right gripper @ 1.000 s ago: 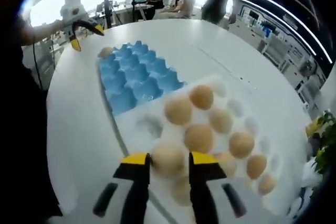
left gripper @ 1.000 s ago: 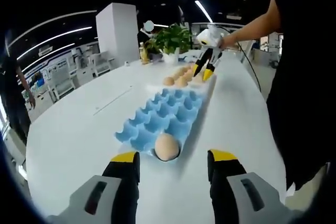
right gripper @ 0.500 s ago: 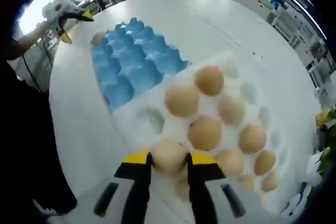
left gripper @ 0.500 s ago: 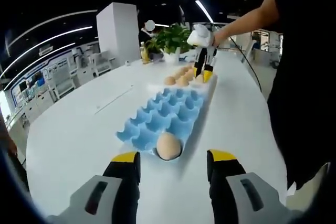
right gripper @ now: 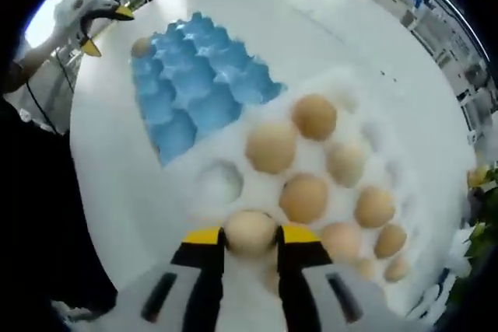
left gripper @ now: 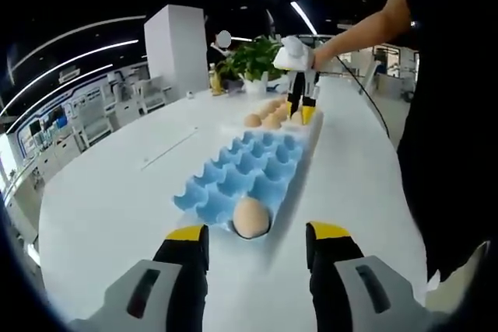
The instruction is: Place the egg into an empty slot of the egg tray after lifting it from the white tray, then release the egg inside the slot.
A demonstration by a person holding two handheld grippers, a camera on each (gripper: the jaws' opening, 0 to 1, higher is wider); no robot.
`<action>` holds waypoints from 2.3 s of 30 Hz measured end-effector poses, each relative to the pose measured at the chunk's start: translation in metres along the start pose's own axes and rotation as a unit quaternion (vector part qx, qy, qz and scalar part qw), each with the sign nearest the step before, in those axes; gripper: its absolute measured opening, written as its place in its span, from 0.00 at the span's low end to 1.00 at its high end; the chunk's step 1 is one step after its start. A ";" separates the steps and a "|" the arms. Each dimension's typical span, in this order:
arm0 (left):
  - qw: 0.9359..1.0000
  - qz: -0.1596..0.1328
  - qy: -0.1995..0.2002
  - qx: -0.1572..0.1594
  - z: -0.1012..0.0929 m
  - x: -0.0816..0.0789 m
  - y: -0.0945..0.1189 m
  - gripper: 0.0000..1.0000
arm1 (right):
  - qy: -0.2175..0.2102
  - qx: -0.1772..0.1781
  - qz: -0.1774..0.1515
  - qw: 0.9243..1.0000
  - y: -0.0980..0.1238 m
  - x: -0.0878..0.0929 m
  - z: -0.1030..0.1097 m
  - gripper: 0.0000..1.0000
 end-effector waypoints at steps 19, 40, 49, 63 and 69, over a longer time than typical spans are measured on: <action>1.000 0.010 0.007 -0.008 0.002 0.002 0.002 0.60 | 0.046 0.023 0.010 0.999 0.037 0.004 0.002 0.26; 1.000 0.005 0.014 -0.011 0.001 0.002 0.004 0.60 | 0.073 0.017 0.008 0.997 0.039 -0.015 0.016 0.26; 1.000 0.004 0.019 -0.013 0.001 0.002 0.005 0.60 | 0.105 -0.001 -0.006 0.994 0.033 -0.043 0.032 0.26; 1.000 -0.001 0.020 -0.015 0.001 0.002 0.007 0.59 | 0.139 -0.017 -0.014 0.990 0.026 -0.070 0.048 0.26; 1.000 -0.001 0.020 -0.015 0.001 0.003 0.006 0.59 | 0.153 -0.026 -0.019 0.988 0.022 -0.083 0.056 0.26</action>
Point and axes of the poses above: the point that each gripper's makers call its tool centre point, and the gripper's own axes: y roughly backward along the fingers, z roughly to its left, x roughly out of its underside, the point moved 3 cm from there along y, roughly backward along the fingers, and after that the axes turned 3 degrees about y, right-handed, at the moved point
